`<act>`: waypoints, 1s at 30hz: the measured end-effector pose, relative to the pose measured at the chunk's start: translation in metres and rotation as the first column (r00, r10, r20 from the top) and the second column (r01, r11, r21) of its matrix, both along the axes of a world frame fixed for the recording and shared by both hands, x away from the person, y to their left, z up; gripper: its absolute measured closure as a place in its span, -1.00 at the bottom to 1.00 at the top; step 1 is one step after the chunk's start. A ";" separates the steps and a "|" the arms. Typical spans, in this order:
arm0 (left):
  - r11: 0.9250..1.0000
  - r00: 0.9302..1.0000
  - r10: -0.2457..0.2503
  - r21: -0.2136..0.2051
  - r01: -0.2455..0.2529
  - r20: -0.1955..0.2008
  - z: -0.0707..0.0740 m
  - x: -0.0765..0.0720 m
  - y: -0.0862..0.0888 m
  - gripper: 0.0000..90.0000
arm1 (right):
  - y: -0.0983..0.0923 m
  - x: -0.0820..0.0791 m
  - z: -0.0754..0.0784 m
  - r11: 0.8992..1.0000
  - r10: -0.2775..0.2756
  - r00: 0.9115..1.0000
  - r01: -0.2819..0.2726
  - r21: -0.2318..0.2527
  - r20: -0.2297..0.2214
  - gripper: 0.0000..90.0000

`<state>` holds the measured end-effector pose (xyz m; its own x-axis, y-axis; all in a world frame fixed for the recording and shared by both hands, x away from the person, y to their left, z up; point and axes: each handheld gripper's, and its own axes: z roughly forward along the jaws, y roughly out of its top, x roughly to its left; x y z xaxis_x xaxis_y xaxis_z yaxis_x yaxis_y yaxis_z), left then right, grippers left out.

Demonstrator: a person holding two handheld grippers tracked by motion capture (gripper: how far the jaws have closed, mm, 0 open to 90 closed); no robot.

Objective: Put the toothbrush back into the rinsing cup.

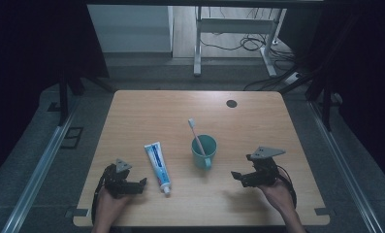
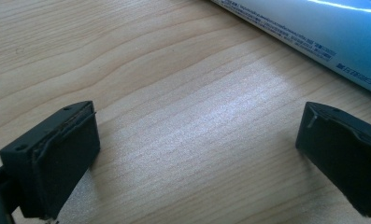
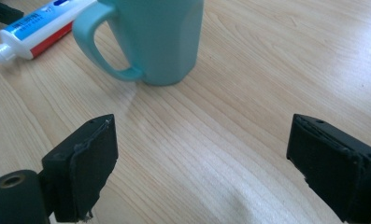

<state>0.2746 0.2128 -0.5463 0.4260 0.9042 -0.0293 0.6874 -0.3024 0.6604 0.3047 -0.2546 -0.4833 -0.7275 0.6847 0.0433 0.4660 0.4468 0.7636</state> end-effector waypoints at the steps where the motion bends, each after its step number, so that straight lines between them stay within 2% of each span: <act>1: 1.000 1.000 0.000 0.000 0.000 0.000 0.000 0.000 0.000 -1.00 | -0.001 -0.001 -0.002 1.000 -0.003 1.000 0.003 0.002 0.003 -0.80; 9: 1.000 1.000 0.000 0.001 0.000 0.000 0.000 0.000 0.000 -1.00 | -0.010 -0.007 -0.022 0.999 -0.042 0.999 0.042 0.028 -0.007 -0.79; 26: 1.000 1.000 0.005 -0.001 -0.005 0.000 0.000 0.000 0.000 -1.00 | -0.016 -0.012 -0.046 0.996 -0.076 0.997 0.075 -0.043 -0.015 -0.76; 30: 1.000 1.000 0.007 0.000 -0.007 0.000 0.000 0.000 0.000 -1.00 | -0.016 -0.013 -0.049 0.996 -0.079 0.997 0.078 -0.043 -0.016 -0.76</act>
<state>0.2750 0.2128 -0.5462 0.4200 0.9070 -0.0293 0.6890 -0.2977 0.6608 0.2915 -0.2705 -0.5319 -0.6708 0.7412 0.0255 0.5142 0.4401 0.7362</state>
